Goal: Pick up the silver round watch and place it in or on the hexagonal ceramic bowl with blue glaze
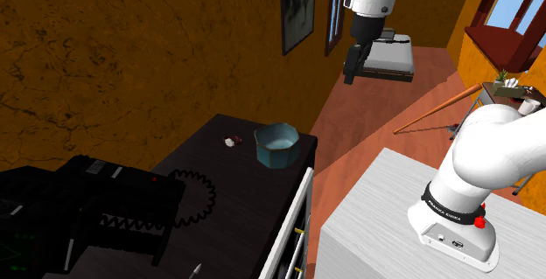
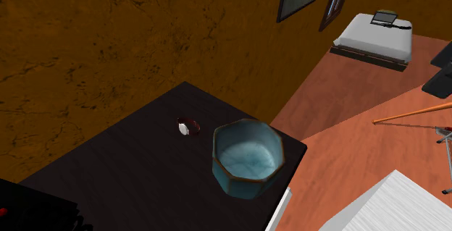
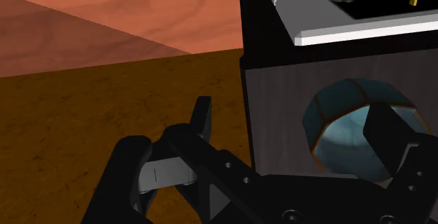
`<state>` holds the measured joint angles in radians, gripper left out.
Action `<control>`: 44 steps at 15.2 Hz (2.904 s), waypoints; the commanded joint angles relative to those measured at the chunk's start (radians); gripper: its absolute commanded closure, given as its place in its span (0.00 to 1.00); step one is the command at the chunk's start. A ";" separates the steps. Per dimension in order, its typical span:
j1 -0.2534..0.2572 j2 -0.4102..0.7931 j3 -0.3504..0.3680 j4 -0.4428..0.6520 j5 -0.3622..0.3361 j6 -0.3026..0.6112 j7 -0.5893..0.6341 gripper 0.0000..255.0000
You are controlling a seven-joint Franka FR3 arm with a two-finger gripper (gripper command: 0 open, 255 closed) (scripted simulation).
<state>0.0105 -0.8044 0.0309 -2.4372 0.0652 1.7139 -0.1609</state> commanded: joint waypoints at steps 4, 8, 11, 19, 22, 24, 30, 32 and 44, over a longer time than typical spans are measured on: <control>0.017 0.091 0.020 0.005 0.029 0.090 0.012 0.00; 0.038 0.222 0.046 0.030 0.063 0.202 0.024 0.00; 0.053 0.326 0.066 0.063 0.085 0.278 0.031 0.00; 0.088 0.614 0.113 0.206 0.125 0.440 0.050 0.00; 0.100 0.724 0.129 0.279 0.131 0.483 0.058 0.00; 0.108 0.797 0.139 0.334 0.132 0.507 0.064 0.00; 0.139 1.019 0.162 0.528 0.121 0.550 0.088 0.00; 0.151 1.094 0.168 0.604 0.115 0.554 0.096 0.00; 0.177 1.217 0.171 0.657 0.102 0.630 0.107 0.00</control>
<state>0.1874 0.4107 0.2020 -1.7799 0.1671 2.3412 -0.0537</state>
